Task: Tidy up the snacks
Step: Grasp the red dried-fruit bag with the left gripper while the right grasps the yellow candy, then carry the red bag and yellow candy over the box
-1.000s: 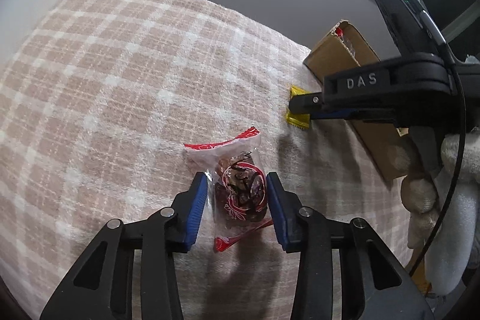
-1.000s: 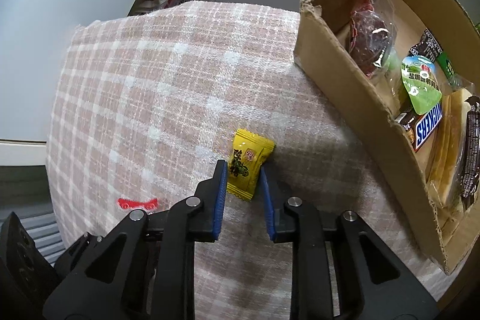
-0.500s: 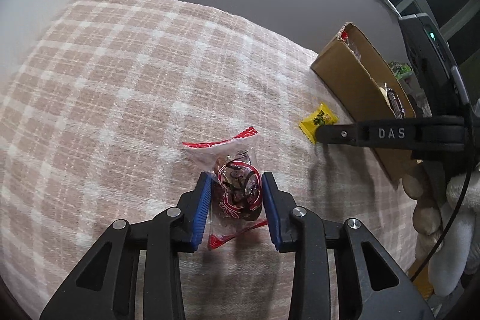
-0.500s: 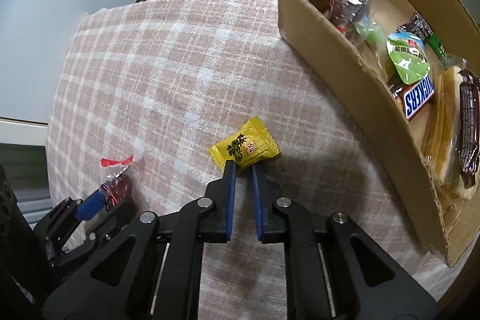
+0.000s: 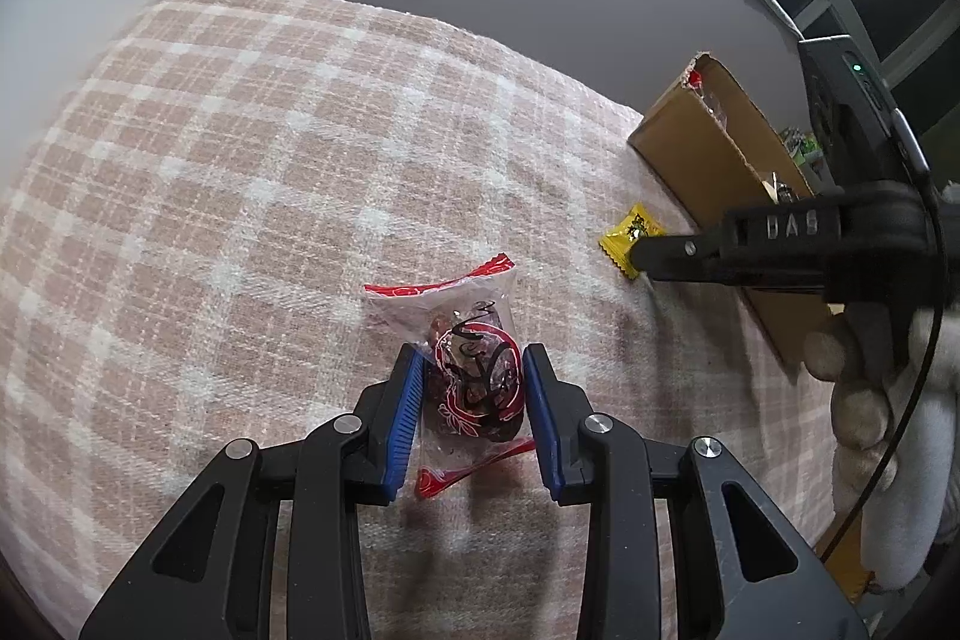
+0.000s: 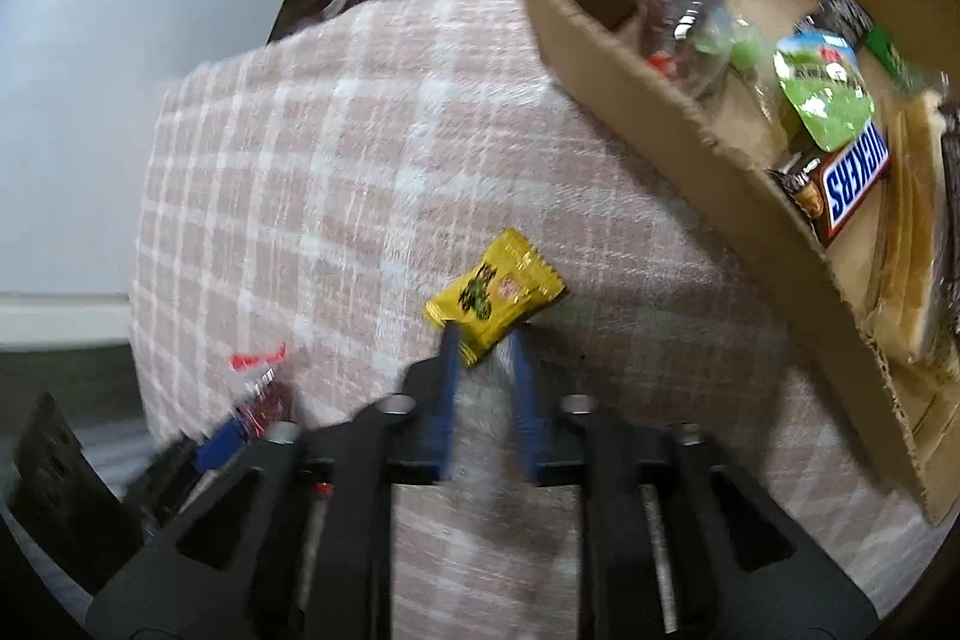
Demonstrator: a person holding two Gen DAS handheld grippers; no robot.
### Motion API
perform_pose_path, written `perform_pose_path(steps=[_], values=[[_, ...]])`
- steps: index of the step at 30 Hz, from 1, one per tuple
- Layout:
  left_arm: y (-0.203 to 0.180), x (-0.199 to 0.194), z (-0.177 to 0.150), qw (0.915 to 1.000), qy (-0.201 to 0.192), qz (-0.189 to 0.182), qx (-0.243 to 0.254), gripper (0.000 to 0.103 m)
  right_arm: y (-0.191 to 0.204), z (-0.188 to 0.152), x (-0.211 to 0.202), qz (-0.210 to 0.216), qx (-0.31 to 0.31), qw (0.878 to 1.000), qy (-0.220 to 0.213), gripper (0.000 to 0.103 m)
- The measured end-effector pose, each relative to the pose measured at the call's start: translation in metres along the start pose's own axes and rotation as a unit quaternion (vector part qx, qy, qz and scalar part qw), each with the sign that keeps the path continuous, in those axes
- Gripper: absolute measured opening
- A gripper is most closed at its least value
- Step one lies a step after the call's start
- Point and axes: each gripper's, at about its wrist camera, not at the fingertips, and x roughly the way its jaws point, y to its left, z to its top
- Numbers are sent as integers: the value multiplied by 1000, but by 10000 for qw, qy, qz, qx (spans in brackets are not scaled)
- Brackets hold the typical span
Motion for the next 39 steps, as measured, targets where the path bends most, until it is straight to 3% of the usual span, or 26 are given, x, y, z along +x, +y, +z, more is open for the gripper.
perform_pose_path(steps=[1, 5, 11, 15, 24, 39], values=[[0, 0, 0, 10000, -5, -11, -11, 32, -5, 5, -1, 75, 147, 9999, -10, 40], [3, -2, -1, 10000, -19, -44, -5, 32, -14, 21, -2, 93, 579, 9983, -3, 41], [3, 0, 1, 10000, -39, -73, -54, 32, 19, 37, 5, -635, -69, 9979, 93, 41], [4, -1, 1, 9999, -39, -77, -61, 32, 43, 36, 8, -1087, -751, 9912, 113, 20], [-1, -4, 5, 10000, -64, 5, 42, 32, 64, 22, 8, -933, -1026, 9903, -70, 16], [-45, -32, 28, 9975, -291, -72, 633, 32, 46, -24, -75, -402, -941, 9926, -649, 15]])
